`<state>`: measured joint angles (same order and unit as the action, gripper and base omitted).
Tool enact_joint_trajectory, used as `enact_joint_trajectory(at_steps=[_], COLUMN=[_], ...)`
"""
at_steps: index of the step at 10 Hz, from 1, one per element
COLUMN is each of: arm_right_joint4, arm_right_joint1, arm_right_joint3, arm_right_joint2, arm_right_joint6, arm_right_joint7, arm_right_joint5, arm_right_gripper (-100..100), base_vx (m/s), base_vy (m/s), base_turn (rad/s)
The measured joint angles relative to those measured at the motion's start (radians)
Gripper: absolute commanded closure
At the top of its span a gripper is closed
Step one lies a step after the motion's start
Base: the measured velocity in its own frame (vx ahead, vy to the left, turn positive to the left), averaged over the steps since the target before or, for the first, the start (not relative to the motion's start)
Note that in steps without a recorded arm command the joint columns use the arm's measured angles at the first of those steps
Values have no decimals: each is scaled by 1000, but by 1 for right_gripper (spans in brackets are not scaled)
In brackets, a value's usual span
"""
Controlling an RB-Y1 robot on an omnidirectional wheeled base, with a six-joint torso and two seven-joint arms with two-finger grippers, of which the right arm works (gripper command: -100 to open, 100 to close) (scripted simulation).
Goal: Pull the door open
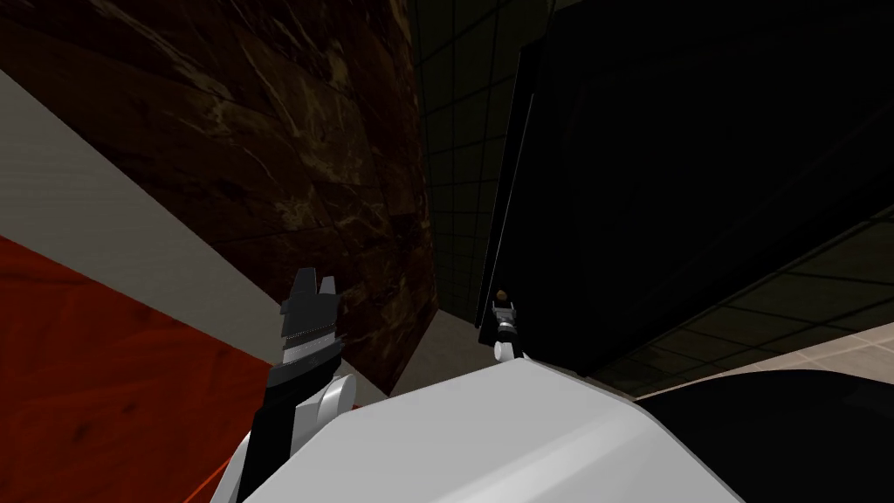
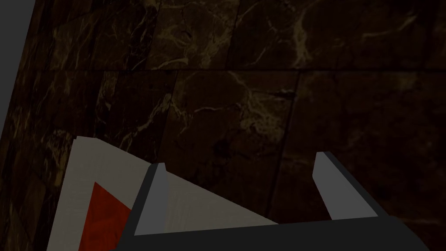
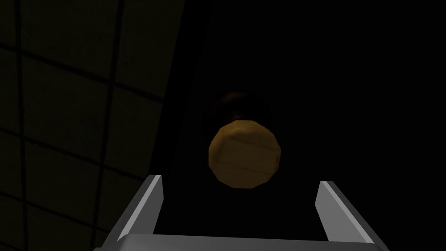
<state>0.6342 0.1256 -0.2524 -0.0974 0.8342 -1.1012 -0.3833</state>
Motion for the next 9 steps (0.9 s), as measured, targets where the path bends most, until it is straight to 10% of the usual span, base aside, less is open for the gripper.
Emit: enact_joint_trajectory(at_steps=[7, 9], arm_right_joint4=[13, -8], arm_right_joint1=[7, 6], arm_right_joint3=[11, 11], arm_right_joint2=[30, 11], arm_right_joint6=[-8, 1], arm_right_joint7=[-164, -185], arm_right_joint5=[-58, -60], arm_right_gripper=[-100, -100], base_vx=[-63, 147], base_vy=[-7, -22], base_turn=[29, 88])
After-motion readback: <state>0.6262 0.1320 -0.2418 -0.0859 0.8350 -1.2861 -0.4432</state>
